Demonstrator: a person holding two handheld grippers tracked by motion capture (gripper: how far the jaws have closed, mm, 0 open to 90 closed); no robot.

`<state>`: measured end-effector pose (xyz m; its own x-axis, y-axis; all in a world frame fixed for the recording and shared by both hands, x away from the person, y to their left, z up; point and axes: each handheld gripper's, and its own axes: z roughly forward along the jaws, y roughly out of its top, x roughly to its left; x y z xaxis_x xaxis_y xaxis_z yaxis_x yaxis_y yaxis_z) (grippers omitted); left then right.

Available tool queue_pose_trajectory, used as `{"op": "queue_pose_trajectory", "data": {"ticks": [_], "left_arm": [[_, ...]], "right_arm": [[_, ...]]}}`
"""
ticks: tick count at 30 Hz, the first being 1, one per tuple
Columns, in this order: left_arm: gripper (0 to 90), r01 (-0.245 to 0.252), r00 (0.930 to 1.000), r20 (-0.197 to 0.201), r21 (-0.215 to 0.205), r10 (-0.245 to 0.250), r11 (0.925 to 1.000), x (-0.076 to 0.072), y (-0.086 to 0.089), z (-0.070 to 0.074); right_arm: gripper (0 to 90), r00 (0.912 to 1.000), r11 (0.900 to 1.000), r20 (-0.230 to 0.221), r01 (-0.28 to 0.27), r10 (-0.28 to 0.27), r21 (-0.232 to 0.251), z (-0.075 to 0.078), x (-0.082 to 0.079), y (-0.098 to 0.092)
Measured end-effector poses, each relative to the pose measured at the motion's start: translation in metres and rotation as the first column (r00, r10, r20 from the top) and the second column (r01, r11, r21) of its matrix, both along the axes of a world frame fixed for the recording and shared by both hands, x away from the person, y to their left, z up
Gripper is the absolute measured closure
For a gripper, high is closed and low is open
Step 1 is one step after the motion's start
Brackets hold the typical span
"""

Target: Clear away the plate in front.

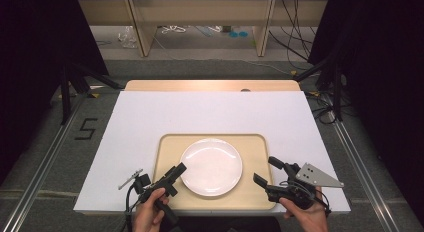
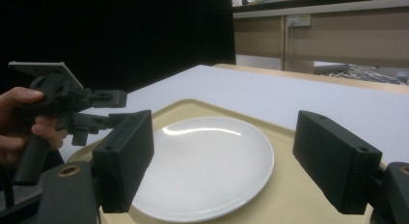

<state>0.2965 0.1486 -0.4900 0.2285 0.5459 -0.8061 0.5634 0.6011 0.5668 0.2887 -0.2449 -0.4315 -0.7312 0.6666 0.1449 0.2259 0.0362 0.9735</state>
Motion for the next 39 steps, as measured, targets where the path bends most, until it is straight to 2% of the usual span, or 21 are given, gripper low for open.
{"op": "queue_pose_trajectory", "data": {"ticks": [3, 6, 7, 9, 11, 13, 15, 17, 18, 19, 21, 24, 28, 30, 32, 33, 35, 36, 38, 39], "left_arm": [[35.1, 0.012, 0.9990, 0.042, 0.083, -0.015, 0.9965, 0.000, 0.002, 0.004], [33.9, 0.003, 0.9965, 0.083, 0.105, -0.011, 0.9944, 0.000, 0.005, 0.009], [33.2, 0.016, 0.9949, 0.096, 0.133, -0.029, 0.9910, -0.001, 0.008, 0.011], [31.1, 0.014, 0.9932, 0.112, 0.154, -0.031, 0.9879, -0.002, 0.009, 0.015], [29.9, 0.003, 0.9883, 0.149, 0.207, -0.034, 0.9783, -0.003, 0.013, 0.019], [28.1, -0.005, 0.9859, 0.164, 0.224, -0.032, 0.9745, -0.005, 0.015, 0.023], [26.7, 0.000, 0.9837, 0.175, 0.226, -0.040, 0.9742, -0.006, 0.016, 0.026], [24.9, -0.007, 0.9782, 0.203, 0.240, -0.043, 0.9707, -0.007, 0.016, 0.029], [24.6, -0.004, 0.9764, 0.210, 0.257, -0.051, 0.9664, -0.009, 0.016, 0.029], [24.3, -0.005, 0.9758, 0.212, 0.265, -0.053, 0.9643, -0.009, 0.017, 0.030], [23.7, 0.002, 0.9747, 0.215, 0.263, -0.061, 0.9648, -0.011, 0.017, 0.031], [20.5, 0.007, 0.9707, 0.229, 0.282, -0.075, 0.9593, -0.013, 0.015, 0.032], [17.7, -0.013, 0.9669, 0.247, 0.295, -0.063, 0.9556, -0.017, 0.016, 0.035], [15.8, -0.041, 0.9656, 0.257, 0.300, -0.039, 0.9530, -0.019, 0.017, 0.037], [15.6, -0.073, 0.9603, 0.278, 0.340, -0.026, 0.9377, -0.022, 0.018, 0.038], [15.5, -0.082, 0.9581, 0.285, 0.352, -0.023, 0.9325, -0.024, 0.018, 0.039], [15.3, -0.083, 0.9540, 0.299, 0.352, -0.028, 0.9323, -0.026, 0.019, 0.041], [15.3, -0.086, 0.9507, 0.308, 0.367, -0.034, 0.9262, -0.028, 0.019, 0.042], [15.3, -0.100, 0.9422, 0.333, 0.396, -0.041, 0.9130, -0.031, 0.018, 0.043], [15.3, -0.100, 0.9398, 0.339, 0.403, -0.046, 0.9096, -0.033, 0.019, 0.043]], "right_arm": [[23.3, 1.0000, 1.000, -0.004, -0.004, 0.004, -0.003, 0.000, -0.001, 0.000], [23.3, 1.0000, 1.000, 0.002, -0.001, 0.001, 0.000, 0.000, 0.000, 0.000], [23.3, 1.0000, 1.000, 0.000, -0.001, 0.001, 0.000, 0.000, 0.000, -0.001], [23.3, 1.0000, 1.000, 0.004, 0.004, -0.004, 0.002, 0.000, 0.000, 0.000], [23.3, 1.0000, 1.000, 0.002, 0.005, -0.005, 0.001, 0.000, 0.000, 0.000], [23.3, 1.0000, 1.000, 0.004, 0.006, -0.006, 0.001, 0.000, 0.000, 0.001], [23.3, 1.0000, 1.000, 0.002, -0.001, 0.001, 0.000, 0.000, 0.000, 0.000], [23.2, 1.0000, 1.000, 0.003, 0.001, -0.001, 0.000, 0.000, 0.000, 0.000], [23.2, 1.0000, 1.000, 0.005, 0.006, -0.006, 0.002, 0.000, 0.000, 0.000], [23.1, 0.9999, 1.000, 0.003, 0.010, -0.010, 0.000, 0.000, 0.000, 0.000], [23.0, 1.0000, 1.000, 0.003, 0.008, -0.008, 0.002, 0.000, 0.001, 0.000], [23.0, 0.9999, 1.000, 0.002, 0.013, -0.013, -0.006, 0.000, 0.000, 0.000], [22.9, 0.9998, 1.000, -0.013, 0.014, -0.014, 0.002, 0.001, -0.001, -0.001], [22.9, 1.0000, 1.000, 0.004, 0.009, -0.009, 0.000, 0.000, 0.000, -0.001], [22.9, 0.9998, 1.000, -0.006, 0.018, -0.018, -0.002, 0.000, 0.000, -0.001], [22.8, 0.9999, 1.000, 0.000, 0.013, -0.013, -0.004, 0.000, 0.000, -0.001], [22.8, 0.9999, 1.000, 0.006, 0.016, -0.016, -0.001, 0.000, 0.001, 0.000], [22.8, 0.9998, 1.000, -0.010, 0.014, -0.014, 0.002, 0.000, -0.001, 0.000], [22.9, 0.9999, 1.000, 0.004, 0.009, -0.009, 0.001, 0.000, 0.000, 0.000], [22.9, 0.9999, 1.000, 0.006, 0.012, -0.012, -0.002, 0.000, 0.001, 0.000]]}}
